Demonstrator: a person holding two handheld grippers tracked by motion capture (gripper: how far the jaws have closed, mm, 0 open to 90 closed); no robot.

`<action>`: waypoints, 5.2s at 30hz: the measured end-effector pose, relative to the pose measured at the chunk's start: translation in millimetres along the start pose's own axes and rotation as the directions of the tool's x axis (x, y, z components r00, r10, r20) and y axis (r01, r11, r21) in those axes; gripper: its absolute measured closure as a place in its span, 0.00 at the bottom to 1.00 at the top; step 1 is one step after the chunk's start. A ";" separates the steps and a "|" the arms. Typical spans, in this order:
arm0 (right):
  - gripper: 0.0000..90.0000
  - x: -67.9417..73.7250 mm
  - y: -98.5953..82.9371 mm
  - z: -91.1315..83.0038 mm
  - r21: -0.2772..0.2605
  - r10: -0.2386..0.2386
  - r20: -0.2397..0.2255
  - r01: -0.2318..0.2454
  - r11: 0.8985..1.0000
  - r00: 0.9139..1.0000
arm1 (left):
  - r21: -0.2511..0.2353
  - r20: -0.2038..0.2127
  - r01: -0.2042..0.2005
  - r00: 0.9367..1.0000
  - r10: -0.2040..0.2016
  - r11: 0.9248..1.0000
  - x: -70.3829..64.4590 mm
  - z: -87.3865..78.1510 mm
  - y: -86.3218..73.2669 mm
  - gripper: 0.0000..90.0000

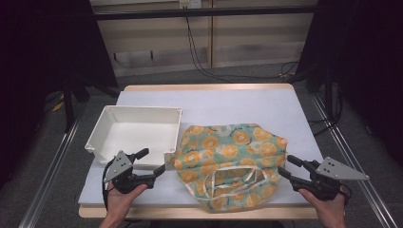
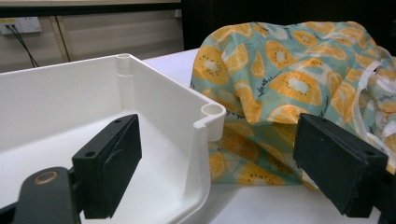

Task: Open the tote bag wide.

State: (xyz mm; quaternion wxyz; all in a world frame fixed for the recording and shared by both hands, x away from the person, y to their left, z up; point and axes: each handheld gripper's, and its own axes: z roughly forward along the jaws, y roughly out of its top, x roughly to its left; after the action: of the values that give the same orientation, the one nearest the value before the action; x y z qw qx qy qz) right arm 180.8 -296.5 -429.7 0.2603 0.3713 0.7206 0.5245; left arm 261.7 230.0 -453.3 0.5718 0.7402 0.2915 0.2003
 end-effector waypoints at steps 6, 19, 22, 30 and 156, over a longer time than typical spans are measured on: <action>0.63 6.7 4.6 3.6 0.013 -0.010 -0.065 0.011 1.000 0.998 | 0.012 0.027 -0.003 1.000 0.003 1.000 -1.9 3.4 -0.5 0.19; 0.72 32.0 19.8 38.8 0.062 -0.049 -0.211 0.063 0.996 0.976 | 0.043 0.117 -0.021 0.993 0.015 0.999 -12.9 8.0 0.6 0.36; 0.71 35.8 25.0 48.7 0.067 -0.057 -0.237 0.075 0.995 0.970 | 0.047 0.142 -0.027 0.990 0.020 0.999 -17.7 8.4 2.1 0.40; 0.62 46.6 36.8 83.2 0.108 -0.112 -0.291 0.149 0.983 0.950 | 0.059 0.220 -0.047 0.975 0.033 0.997 -32.3 11.7 8.6 0.53; 0.61 20.4 76.6 129.1 0.174 -0.055 -0.394 0.133 0.976 0.917 | 0.226 0.209 0.192 0.948 -0.240 0.955 63.5 140.1 81.1 1.00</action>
State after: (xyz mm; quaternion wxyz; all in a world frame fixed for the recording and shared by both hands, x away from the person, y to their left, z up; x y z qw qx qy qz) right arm 287.6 -194.0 -397.3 0.1000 0.2490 0.8232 0.5003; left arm 414.1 155.5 -414.8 0.5421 0.7766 0.3206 0.0170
